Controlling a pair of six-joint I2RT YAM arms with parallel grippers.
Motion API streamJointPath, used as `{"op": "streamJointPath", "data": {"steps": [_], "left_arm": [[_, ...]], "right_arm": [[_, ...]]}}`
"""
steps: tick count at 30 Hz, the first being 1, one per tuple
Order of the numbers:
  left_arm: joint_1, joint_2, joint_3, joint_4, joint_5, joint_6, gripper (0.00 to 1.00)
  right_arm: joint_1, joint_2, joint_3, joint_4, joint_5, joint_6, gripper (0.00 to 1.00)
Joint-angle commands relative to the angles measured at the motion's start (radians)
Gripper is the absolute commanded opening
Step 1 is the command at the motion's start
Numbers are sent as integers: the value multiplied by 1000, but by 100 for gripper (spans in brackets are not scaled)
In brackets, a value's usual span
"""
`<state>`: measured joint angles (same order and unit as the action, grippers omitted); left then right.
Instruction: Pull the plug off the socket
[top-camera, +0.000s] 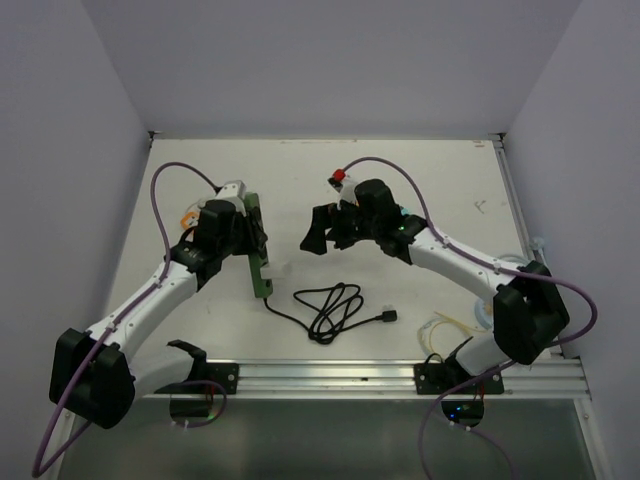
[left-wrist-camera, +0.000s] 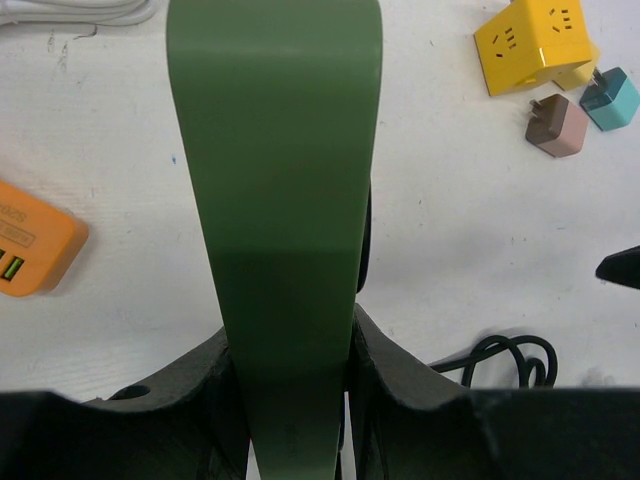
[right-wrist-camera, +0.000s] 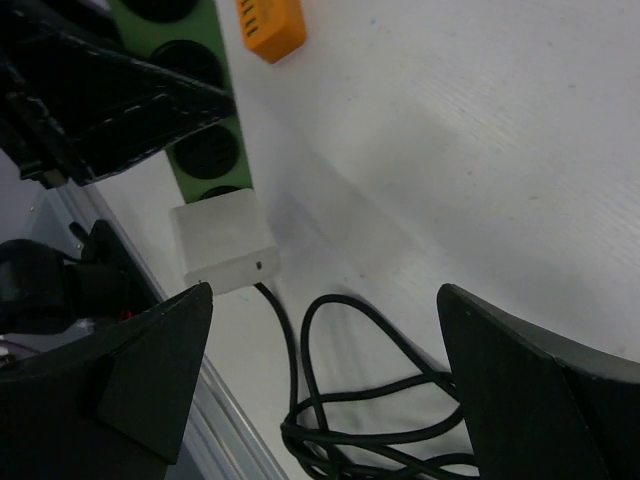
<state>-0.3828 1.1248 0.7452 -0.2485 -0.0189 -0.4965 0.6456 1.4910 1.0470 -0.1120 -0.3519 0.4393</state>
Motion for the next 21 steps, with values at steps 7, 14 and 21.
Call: {"op": "streamJointPath", "data": {"steps": [7, 14, 21], "left_arm": [[-4, -69, 19, 152, 60, -40, 0], [-4, -72, 11, 181, 92, -28, 0], [-4, -74, 13, 196, 105, -22, 0]], "right_arm": [[141, 84, 120, 28, -21, 87, 99], [181, 133, 150, 21, -27, 78, 99], [198, 163, 162, 15, -53, 35, 99]]}}
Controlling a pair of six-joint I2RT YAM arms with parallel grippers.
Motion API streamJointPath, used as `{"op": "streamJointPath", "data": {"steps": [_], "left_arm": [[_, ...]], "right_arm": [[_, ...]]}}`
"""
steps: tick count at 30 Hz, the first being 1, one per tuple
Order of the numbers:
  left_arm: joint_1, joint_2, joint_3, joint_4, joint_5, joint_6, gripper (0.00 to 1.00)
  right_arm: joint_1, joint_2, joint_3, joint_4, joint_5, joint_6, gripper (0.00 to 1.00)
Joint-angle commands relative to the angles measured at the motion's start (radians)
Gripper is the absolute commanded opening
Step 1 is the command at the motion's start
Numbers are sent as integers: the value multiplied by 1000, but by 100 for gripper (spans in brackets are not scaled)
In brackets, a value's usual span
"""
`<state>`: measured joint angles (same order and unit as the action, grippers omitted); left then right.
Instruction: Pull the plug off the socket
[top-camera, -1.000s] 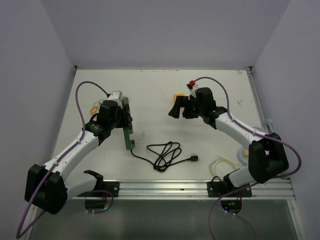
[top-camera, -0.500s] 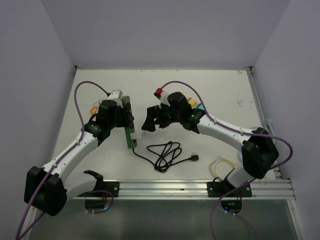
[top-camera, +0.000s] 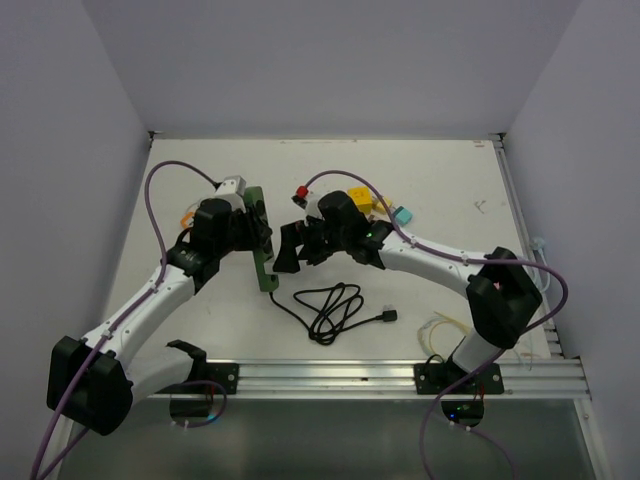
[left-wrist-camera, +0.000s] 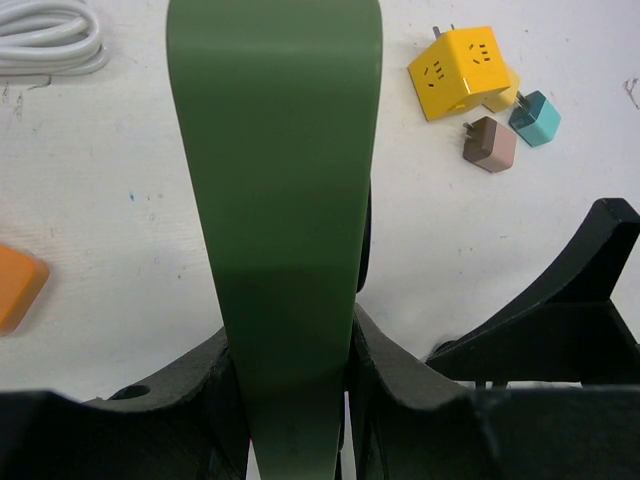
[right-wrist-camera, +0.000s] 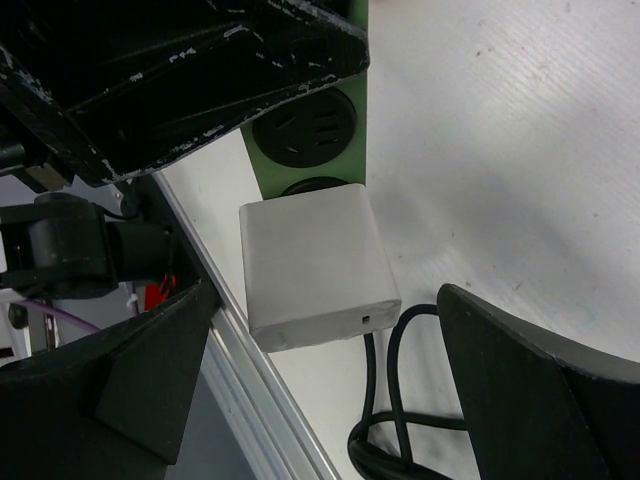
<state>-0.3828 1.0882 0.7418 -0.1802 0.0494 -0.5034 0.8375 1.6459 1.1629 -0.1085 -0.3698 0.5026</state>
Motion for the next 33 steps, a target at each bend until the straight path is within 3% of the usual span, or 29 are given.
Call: {"op": "streamJointPath", "data": {"steps": [1, 10, 22, 28, 31, 33], "left_arm": [[-4, -37, 16, 128, 40, -15, 0], [-4, -34, 16, 143, 56, -17, 0], [-4, -45, 16, 148, 63, -9, 0], [-4, -53, 10, 151, 52, 3, 0], [-4, -53, 7, 150, 43, 12, 0], [-4, -53, 7, 142, 23, 22, 0]], "right_arm": [[6, 9, 47, 7, -49, -36, 99], [9, 46, 86, -17, -87, -82, 97], [12, 84, 103, -14, -110, -90, 83], [12, 88, 103, -25, -119, -104, 59], [11, 83, 101, -39, -123, -116, 42], [12, 77, 100, -59, -124, -127, 26]]}}
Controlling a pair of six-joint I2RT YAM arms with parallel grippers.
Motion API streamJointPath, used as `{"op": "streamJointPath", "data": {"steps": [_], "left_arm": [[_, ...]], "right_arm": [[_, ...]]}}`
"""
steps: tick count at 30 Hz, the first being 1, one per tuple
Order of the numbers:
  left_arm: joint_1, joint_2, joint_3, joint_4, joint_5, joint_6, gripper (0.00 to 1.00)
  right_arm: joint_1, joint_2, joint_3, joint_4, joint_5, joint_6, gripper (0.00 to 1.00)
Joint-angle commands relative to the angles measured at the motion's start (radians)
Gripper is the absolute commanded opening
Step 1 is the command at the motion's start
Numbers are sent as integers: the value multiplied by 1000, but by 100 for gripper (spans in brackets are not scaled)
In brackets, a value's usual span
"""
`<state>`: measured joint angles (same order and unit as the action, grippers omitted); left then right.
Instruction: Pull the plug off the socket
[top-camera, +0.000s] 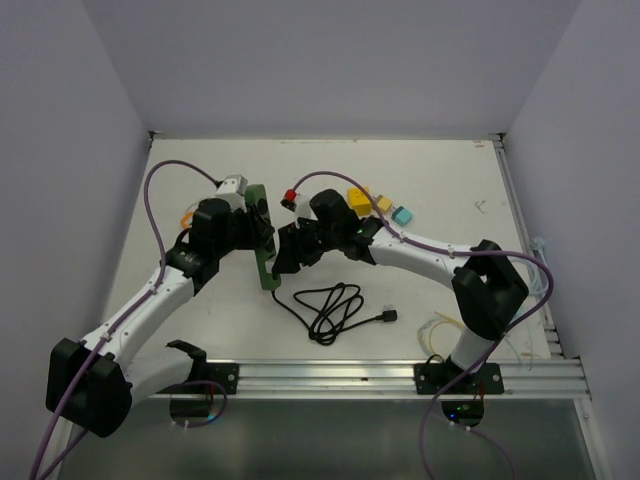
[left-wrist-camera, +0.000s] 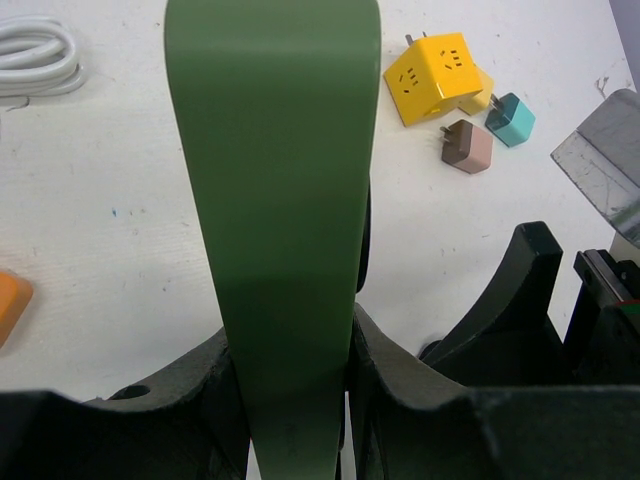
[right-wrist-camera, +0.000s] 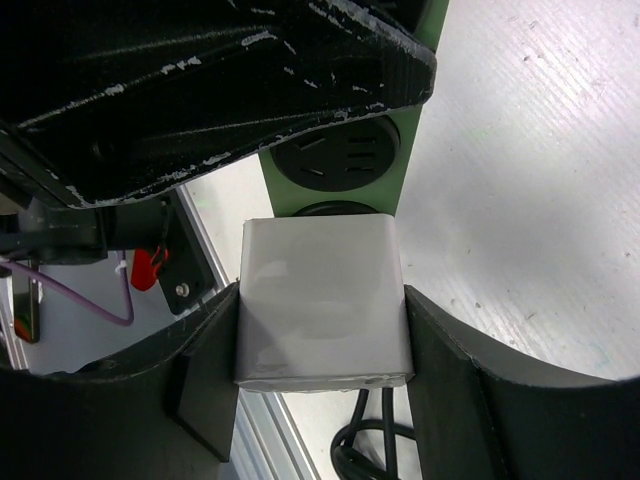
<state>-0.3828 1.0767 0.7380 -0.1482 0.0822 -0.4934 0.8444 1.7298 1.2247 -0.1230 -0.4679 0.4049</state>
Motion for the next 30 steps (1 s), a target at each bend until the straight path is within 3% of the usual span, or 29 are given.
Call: {"op": "streamJointPath", "data": {"steps": [1, 3, 13, 22, 30], "left_arm": [[-4, -41, 9, 108, -18, 25, 0], [-4, -41, 12, 93, -45, 41, 0], [-2, -61, 12, -20, -246, 121, 0], [-2, -54, 12, -88, -444, 190, 0], [-2, -40, 11, -99, -533, 234, 0]], "right_arm": [[4, -10, 35, -50, -26, -38, 10], [4, -19, 24, -66, -18, -44, 0], [-79, -76, -11, -145, -46, -96, 0], [-146, -95, 59, -256, -98, -127, 0], [-191, -107, 188, -480, -89, -218, 0]]}}
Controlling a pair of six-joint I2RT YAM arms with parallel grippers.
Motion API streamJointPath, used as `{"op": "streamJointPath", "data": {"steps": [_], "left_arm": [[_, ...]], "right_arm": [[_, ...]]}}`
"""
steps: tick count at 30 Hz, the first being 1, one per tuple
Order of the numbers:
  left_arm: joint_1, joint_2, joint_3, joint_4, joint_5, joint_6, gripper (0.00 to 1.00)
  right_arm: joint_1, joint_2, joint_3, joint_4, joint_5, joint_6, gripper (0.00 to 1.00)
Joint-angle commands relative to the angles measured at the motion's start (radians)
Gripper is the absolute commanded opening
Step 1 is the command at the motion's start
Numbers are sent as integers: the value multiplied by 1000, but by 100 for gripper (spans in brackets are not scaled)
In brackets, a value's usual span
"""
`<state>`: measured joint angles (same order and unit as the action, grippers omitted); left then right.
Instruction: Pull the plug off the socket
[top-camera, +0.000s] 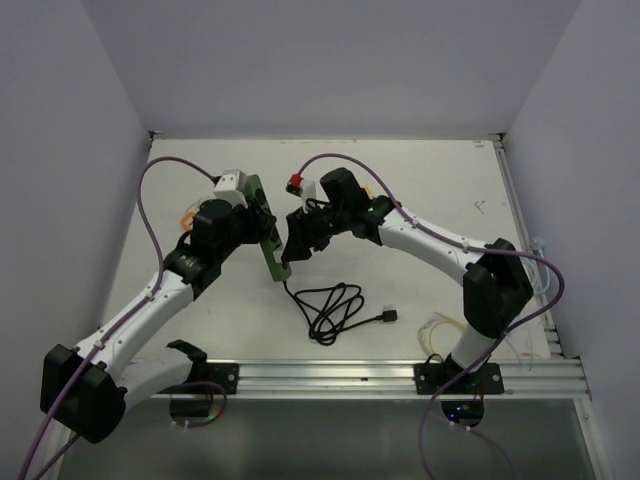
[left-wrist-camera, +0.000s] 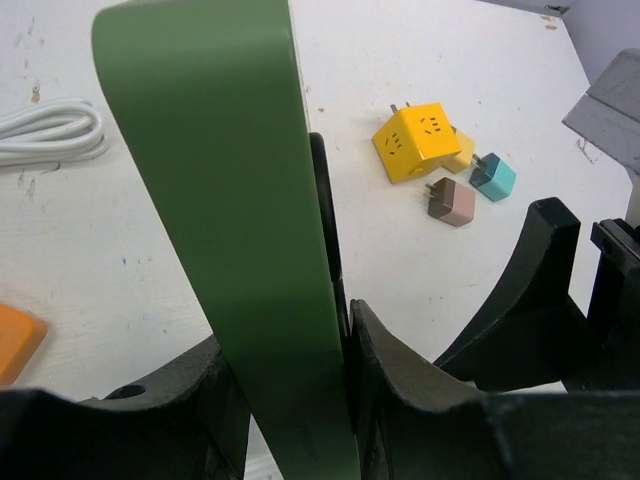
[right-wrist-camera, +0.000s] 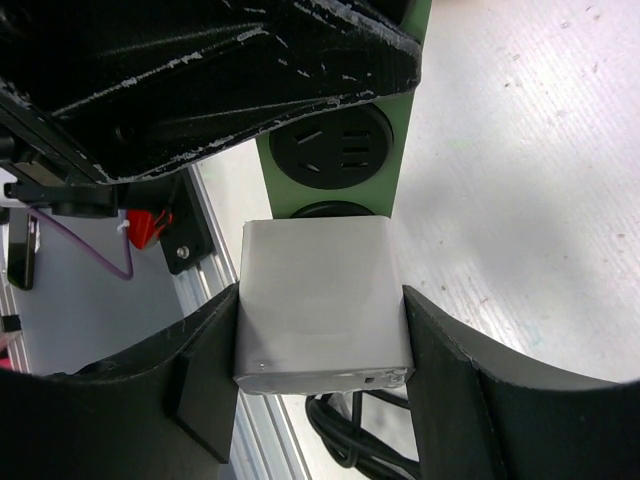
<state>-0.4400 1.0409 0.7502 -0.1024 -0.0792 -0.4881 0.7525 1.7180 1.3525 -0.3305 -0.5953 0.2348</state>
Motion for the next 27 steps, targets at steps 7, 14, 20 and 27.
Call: {"op": "streamJointPath", "data": {"steps": [7, 14, 20, 27], "left_arm": [[57, -7, 3, -141, -426, 276, 0], [57, 1, -8, -145, -448, 296, 0], [60, 11, 11, -152, -476, 309, 0], [61, 1, 43, -146, -381, 273, 0]], "right_arm": [[-197, -135, 17, -292, -14, -65, 0], [-231, -167, 121, -404, -44, -80, 0], [-255, -201, 195, -534, 32, -115, 0], [-266, -239, 215, -579, 120, -108, 0]]}}
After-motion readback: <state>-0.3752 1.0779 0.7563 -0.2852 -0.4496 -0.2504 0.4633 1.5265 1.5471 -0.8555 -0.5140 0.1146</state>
